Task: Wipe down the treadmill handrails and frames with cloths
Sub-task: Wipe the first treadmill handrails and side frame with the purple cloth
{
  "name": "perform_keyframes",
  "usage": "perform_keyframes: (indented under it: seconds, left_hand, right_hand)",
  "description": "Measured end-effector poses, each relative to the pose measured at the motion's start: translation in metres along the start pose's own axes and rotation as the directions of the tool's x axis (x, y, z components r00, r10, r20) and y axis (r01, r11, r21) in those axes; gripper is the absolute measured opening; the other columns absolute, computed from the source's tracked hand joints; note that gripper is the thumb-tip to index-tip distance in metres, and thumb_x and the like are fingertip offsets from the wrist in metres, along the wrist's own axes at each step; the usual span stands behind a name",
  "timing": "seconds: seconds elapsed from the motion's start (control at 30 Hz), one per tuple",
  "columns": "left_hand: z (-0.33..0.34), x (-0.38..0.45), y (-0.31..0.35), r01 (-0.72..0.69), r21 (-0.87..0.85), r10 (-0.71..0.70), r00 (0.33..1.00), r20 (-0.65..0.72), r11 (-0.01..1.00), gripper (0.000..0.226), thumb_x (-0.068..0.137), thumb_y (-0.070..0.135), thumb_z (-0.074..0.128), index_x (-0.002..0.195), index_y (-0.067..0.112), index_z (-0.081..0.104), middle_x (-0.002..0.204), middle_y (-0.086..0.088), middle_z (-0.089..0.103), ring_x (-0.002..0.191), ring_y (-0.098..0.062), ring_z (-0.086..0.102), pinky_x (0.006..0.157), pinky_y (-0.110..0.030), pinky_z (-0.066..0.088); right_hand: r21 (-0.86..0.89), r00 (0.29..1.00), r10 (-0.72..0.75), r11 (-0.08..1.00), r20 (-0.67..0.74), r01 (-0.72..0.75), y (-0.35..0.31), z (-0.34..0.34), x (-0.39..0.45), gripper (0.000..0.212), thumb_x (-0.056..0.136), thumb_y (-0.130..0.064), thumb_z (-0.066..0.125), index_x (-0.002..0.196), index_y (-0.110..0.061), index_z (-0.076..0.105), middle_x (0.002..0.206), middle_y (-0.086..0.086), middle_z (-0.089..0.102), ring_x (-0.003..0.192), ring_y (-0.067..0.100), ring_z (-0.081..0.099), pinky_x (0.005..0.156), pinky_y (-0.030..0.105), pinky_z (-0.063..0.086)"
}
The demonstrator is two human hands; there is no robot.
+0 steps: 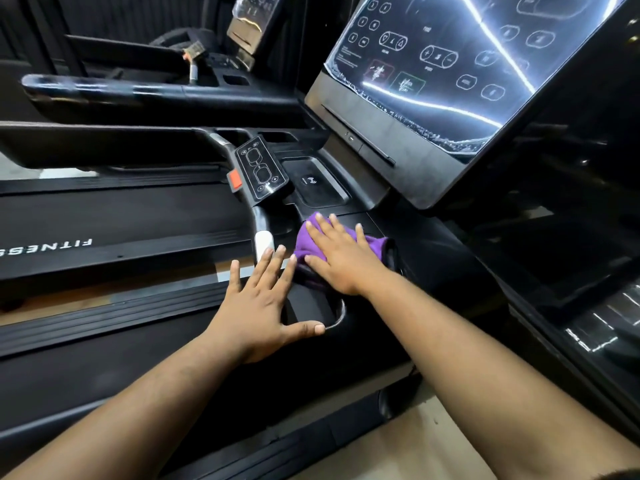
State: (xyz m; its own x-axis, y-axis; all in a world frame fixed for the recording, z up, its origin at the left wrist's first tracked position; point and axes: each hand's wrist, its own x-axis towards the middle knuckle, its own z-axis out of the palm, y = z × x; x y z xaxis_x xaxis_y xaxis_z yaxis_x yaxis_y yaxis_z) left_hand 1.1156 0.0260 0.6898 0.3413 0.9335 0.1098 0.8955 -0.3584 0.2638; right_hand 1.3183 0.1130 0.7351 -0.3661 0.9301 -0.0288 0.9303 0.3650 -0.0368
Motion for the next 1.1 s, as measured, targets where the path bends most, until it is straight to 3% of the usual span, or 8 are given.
perform_keyframes:
  seconds: [0.13,0.27,0.43,0.7,0.8,0.93,1.0,1.1]
  left_hand:
    - [-0.001,-0.002,-0.001,0.009,-0.023,-0.009,1.000,0.007,1.000,0.126,0.062,0.109,0.010,0.158,0.035,-0.024,0.159,0.016,-0.041,0.143,0.000,-0.043,0.115,-0.050,-0.031]
    - [-0.002,-0.004,-0.001,0.007,-0.037,-0.007,1.000,0.018,0.999,0.123,0.063,0.109,0.012,0.156,0.037,-0.026,0.156,0.021,-0.042,0.142,0.001,-0.043,0.117,-0.052,-0.029]
    - [-0.003,-0.003,0.000,0.007,-0.031,-0.006,1.000,0.021,0.999,0.123,0.065,0.108,0.013,0.159,0.036,-0.020,0.158,0.019,-0.040,0.143,0.000,-0.042,0.119,-0.056,-0.025]
    - [-0.007,-0.006,0.006,-0.023,0.127,0.026,0.999,-0.022,0.992,0.121,0.069,0.105,0.001,0.160,0.029,-0.021,0.162,0.009,-0.037,0.146,-0.005,-0.039,0.116,-0.060,-0.028]
    - [-0.009,-0.008,0.009,-0.035,0.127,0.039,0.999,-0.025,0.991,0.121,0.069,0.104,-0.001,0.161,0.028,-0.019,0.164,0.009,-0.033,0.147,-0.005,-0.037,0.118,-0.060,-0.024]
    - [-0.010,-0.012,0.008,-0.049,0.070,0.050,0.999,-0.013,0.996,0.123,0.067,0.104,-0.003,0.162,0.027,-0.016,0.164,0.011,-0.032,0.146,-0.001,-0.038,0.119,-0.057,-0.024]
    - [-0.010,-0.014,0.008,-0.048,0.050,0.048,0.999,-0.015,0.998,0.122,0.068,0.103,-0.004,0.162,0.026,-0.015,0.164,0.012,-0.032,0.146,-0.001,-0.037,0.120,-0.056,-0.024]
    - [-0.010,-0.015,0.010,-0.039,0.055,0.040,0.999,-0.017,0.998,0.123,0.067,0.102,-0.006,0.163,0.025,-0.014,0.165,0.010,-0.030,0.148,-0.004,-0.034,0.120,-0.055,-0.024]
  right_hand:
    - [-0.037,0.994,0.108,0.993,-0.016,-0.108,0.038,-0.009,0.019,0.063,0.108,-0.055,0.022,0.165,-0.033,0.006,0.173,-0.010,-0.004,0.159,0.016,-0.004,0.124,0.062,-0.003]
    - [-0.083,0.976,0.217,0.972,-0.032,-0.219,0.086,-0.015,-0.002,0.064,0.107,-0.051,0.027,0.165,-0.028,0.012,0.173,-0.006,0.004,0.159,0.021,0.004,0.123,0.063,0.006]
    - [0.030,0.927,0.374,0.927,-0.007,-0.374,0.107,-0.003,-0.066,0.068,0.105,-0.055,0.032,0.164,-0.028,0.015,0.173,-0.007,0.004,0.159,0.019,0.002,0.125,0.060,0.007]
    - [0.101,0.923,0.357,0.933,-0.143,-0.346,0.009,0.034,-0.138,0.094,0.086,-0.078,0.004,0.164,-0.028,0.018,0.173,-0.008,0.006,0.159,0.013,-0.006,0.120,0.058,-0.017]
    - [0.103,0.941,0.294,0.955,-0.170,-0.280,-0.016,0.034,-0.118,0.095,0.086,-0.082,0.007,0.161,-0.026,0.027,0.169,-0.007,0.024,0.158,0.013,0.006,0.121,0.059,-0.016]
    - [0.032,0.979,0.179,0.984,-0.100,-0.176,0.038,0.013,-0.115,0.092,0.085,-0.083,0.018,0.154,-0.026,0.040,0.160,-0.009,0.042,0.156,0.010,0.016,0.121,0.066,-0.009]
    - [-0.022,0.960,0.254,0.966,-0.117,-0.259,0.060,0.010,-0.123,0.085,0.089,-0.077,0.022,0.153,-0.024,0.041,0.159,-0.011,0.041,0.157,0.009,0.011,0.120,0.068,-0.008]
    - [0.016,0.917,0.337,0.940,-0.215,-0.342,0.018,0.028,-0.123,0.086,0.092,-0.074,0.019,0.156,-0.020,0.037,0.164,-0.006,0.035,0.158,0.014,0.005,0.121,0.066,-0.013]
